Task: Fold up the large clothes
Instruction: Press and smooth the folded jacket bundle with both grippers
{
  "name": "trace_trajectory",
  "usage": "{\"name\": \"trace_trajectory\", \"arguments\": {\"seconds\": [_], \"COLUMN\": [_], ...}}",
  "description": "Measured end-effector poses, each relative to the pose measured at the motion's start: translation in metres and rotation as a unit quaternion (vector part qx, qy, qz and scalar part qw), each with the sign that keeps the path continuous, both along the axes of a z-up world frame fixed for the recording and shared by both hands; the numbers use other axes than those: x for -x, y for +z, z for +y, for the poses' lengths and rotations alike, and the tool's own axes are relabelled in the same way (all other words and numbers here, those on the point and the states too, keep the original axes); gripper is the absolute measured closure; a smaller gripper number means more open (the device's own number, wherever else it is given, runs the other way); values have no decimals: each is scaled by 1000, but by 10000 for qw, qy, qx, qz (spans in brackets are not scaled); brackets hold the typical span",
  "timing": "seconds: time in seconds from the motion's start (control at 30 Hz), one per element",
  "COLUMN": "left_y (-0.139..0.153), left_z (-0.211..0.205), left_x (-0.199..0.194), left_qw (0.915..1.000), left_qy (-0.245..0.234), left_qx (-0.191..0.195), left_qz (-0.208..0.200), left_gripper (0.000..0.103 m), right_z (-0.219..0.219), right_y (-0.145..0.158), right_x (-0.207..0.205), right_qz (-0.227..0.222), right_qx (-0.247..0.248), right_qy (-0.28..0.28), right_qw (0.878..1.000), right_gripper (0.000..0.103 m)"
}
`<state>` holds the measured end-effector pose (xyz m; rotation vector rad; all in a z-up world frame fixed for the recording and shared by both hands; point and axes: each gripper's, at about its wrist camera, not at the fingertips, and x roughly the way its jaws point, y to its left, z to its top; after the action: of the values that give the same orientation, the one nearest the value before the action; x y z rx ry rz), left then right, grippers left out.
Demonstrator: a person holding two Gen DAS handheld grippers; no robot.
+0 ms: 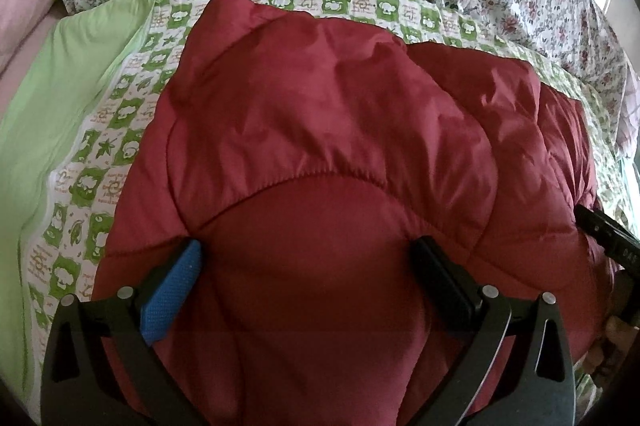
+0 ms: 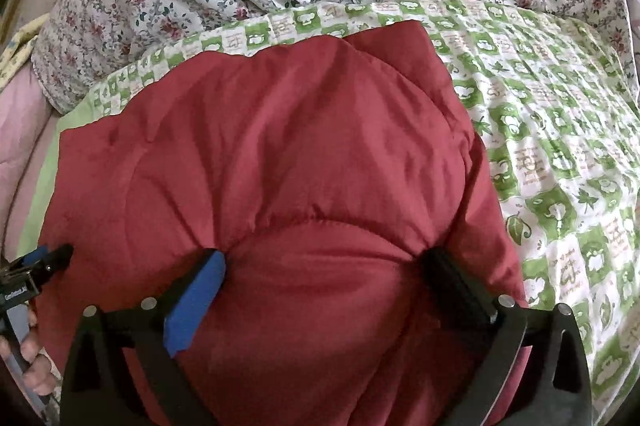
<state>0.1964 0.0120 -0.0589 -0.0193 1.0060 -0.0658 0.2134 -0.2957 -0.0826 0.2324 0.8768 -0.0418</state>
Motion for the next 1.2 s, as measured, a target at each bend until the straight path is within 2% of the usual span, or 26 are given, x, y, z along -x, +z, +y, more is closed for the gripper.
{"name": "trace_trajectory", "arguments": {"seconds": [0.13, 0.17, 0.2, 0.3, 0.37, 0.43, 0.5, 0.6, 0.7, 0.8, 0.93, 1.0, 1.1, 1.2], "left_y": [-1, -1, -1, -2, -1, 6, 16, 31, 27, 7, 3, 2, -1, 0], "left_z": [0, 0, 0, -1, -2, 0, 4, 12, 17, 17, 17, 16, 13, 11], "left_x": [-1, -1, 0, 0, 0, 6, 18, 47, 67, 69, 66, 64, 65, 67], "left_qw": [10000, 10000, 10000, 10000, 10000, 10000, 9999, 9992, 9992, 9997, 9997, 9997, 9999, 10000], "left_qy": [-9, -12, -20, -6, 20, -6, -30, -103, -104, -51, 2, -4, -35, -22], "left_qx": [-26, -31, -42, -66, -76, -21, 119, 354, 362, 215, 247, 231, 157, 45], "left_qz": [35, 35, 33, 24, 35, 17, 0, -133, -94, 77, 56, 56, 26, 11], "left_gripper": [0, 0, 0, 0, 0, 0, 0, 0, 0, 0, 0, 0, 0, 0], "right_z": [3, 6, 8, 20, 29, 30, 27, 27, 25, 26, 32, 32, 26, 28], "right_y": [13, 20, 28, 45, 36, 14, 3, 3, 2, 7, 23, 15, -3, -1], "right_x": [11, 18, 28, 60, 62, 53, 50, 48, 50, 56, 80, 81, 75, 74], "right_qz": [-97, -154, -260, -597, -338, 8, -18, -38, -64, -79, -379, -211, -143, -125], "right_qx": [105, 146, 134, 46, 198, 257, 226, 217, 196, 157, 101, 170, 9, 54], "right_qy": [-67, -95, -102, 49, 186, 238, 222, 173, 187, 162, 193, 187, 217, 171], "right_qw": [9999, 9997, 9995, 9982, 9991, 9994, 9995, 9996, 9996, 9997, 9990, 9995, 9997, 9998], "right_gripper": [2, 5, 9, 9, 9, 9, 5, 5, 4, 4, 6, 7, 5, 5]}}
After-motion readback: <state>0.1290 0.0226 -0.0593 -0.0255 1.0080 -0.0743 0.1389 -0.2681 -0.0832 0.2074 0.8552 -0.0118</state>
